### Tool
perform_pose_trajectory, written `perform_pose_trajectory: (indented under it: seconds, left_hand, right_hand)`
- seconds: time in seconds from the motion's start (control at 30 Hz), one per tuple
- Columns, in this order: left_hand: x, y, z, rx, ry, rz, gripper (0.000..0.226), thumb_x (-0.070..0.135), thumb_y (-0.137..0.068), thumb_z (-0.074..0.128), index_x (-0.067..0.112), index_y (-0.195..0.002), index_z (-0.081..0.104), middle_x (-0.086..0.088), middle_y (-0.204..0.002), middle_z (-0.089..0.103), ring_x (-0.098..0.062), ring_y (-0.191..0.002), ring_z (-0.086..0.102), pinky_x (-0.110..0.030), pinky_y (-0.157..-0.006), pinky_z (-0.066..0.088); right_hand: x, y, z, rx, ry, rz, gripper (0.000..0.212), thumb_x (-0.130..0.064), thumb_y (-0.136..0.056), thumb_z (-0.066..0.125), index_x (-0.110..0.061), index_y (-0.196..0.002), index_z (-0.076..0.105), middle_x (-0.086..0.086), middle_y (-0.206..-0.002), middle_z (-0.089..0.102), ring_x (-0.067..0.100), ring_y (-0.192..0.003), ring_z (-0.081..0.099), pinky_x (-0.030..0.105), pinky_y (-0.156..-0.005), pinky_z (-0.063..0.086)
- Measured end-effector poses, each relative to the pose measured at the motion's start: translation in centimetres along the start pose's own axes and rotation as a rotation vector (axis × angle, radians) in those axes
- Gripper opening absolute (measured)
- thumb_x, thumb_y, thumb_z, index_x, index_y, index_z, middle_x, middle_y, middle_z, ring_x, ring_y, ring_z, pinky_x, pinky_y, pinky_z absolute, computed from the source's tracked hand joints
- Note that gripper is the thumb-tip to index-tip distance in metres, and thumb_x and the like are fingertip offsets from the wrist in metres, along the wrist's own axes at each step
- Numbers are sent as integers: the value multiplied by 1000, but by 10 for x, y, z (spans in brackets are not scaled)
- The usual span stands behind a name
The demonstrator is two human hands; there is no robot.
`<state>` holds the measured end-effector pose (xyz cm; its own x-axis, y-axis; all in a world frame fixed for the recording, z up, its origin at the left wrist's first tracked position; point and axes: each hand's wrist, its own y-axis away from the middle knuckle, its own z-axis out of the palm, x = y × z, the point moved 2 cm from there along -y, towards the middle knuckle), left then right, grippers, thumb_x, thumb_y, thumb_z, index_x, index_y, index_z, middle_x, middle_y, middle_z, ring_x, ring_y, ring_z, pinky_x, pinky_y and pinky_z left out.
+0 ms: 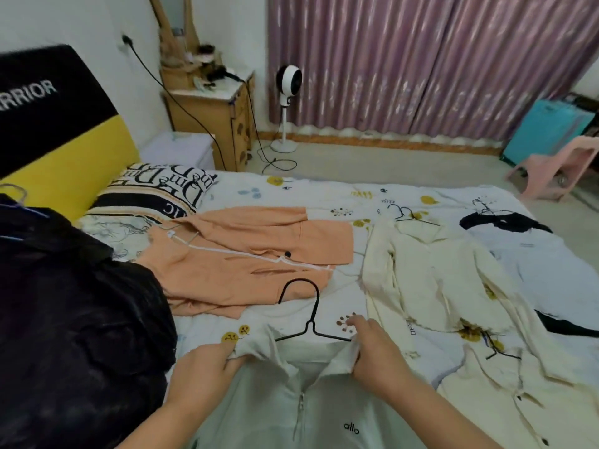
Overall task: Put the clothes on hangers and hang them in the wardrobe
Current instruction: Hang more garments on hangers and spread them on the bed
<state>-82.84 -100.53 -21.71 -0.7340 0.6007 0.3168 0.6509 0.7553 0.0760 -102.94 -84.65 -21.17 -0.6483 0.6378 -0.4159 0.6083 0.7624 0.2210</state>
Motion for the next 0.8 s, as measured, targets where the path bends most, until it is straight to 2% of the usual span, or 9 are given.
perform_pose_trajectory:
  seconds: [0.07, 0.13, 0.23, 0.3, 0.43, 0.57, 0.63, 0.73, 0.8]
  left_hand:
    - [5, 13, -29, 89, 4, 1, 48, 49, -90, 47, 24, -54, 26, 1, -53, 37, -13, -54, 38, -22, -47, 22]
    - [5, 27, -54, 171, 33, 12, 48, 60, -84, 38, 20, -57, 42, 2, -54, 43, -16, -60, 49, -23, -48, 26]
    - [5, 49, -88, 293, 83, 24, 64, 69, -68, 17, 24, -70, 62, 8, -59, 54, -16, -68, 61, -25, -50, 32]
    - [8, 63, -112, 328, 105, -15, 53, 66, -76, 30, 21, -61, 53, 6, -57, 50, -16, -65, 57, -23, -48, 29]
    - [13, 83, -155, 390, 117, -116, 45, 43, -88, 51, 23, -51, 35, 2, -55, 44, -17, -62, 49, -28, -51, 28]
    - [17, 94, -189, 446, 217, -48, 21, 40, -88, 53, 32, -69, 48, 1, -53, 43, -19, -61, 47, -27, -49, 25]
    - [10, 92, -201, 439, 210, -23, 24, 42, -89, 51, 32, -67, 55, 0, -62, 50, -19, -66, 51, -26, -49, 26]
    - [-9, 82, -216, 404, 226, -21, 18, 42, -91, 49, 30, -90, 63, 1, -69, 44, -7, -58, 45, -20, -47, 26]
    - [-25, 68, -224, 328, 273, 17, 14, 41, -90, 52, 33, -80, 57, 2, -71, 45, -14, -66, 54, -21, -49, 28]
  right_hand:
    - [-12, 14, -28, 0, -131, -6, 57, -4, -81, 47, -23, -133, 35, 1, -105, 53, 16, -91, 52, 23, -67, 39]
    - [-24, 27, -56, -13, -269, -42, 49, -7, -82, 52, -23, -127, 42, -4, -87, 55, 10, -77, 54, 19, -61, 40]
    - [-41, 44, -92, -35, -450, -64, 36, -6, -83, 55, -24, -114, 53, -5, -93, 58, 3, -81, 54, 13, -66, 42]
    - [-50, 52, -114, 10, -511, -80, 33, 2, -84, 49, -22, -104, 59, 4, -102, 62, 12, -86, 57, 17, -67, 42]
    - [-73, 62, -154, 139, -466, -164, 24, -5, -92, 51, -12, -109, 66, 2, -107, 65, 20, -105, 59, 24, -85, 41]
    - [-103, 68, -177, 14, -334, -209, 29, -25, -97, 46, -11, -73, 55, 4, -74, 50, 16, -71, 46, 29, -63, 31]
    - [-120, 70, -187, 34, -348, -251, 32, -22, -95, 50, 0, -73, 54, 4, -71, 45, 13, -68, 40, 29, -59, 27]
    - [-151, 70, -196, 67, -350, -346, 17, -9, -90, 58, 3, -79, 62, 2, -71, 53, 12, -68, 45, 22, -59, 33]
    - [-174, 65, -196, 148, -314, -371, 9, -2, -84, 62, 0, -75, 64, 4, -69, 57, 12, -67, 48, 19, -59, 35]
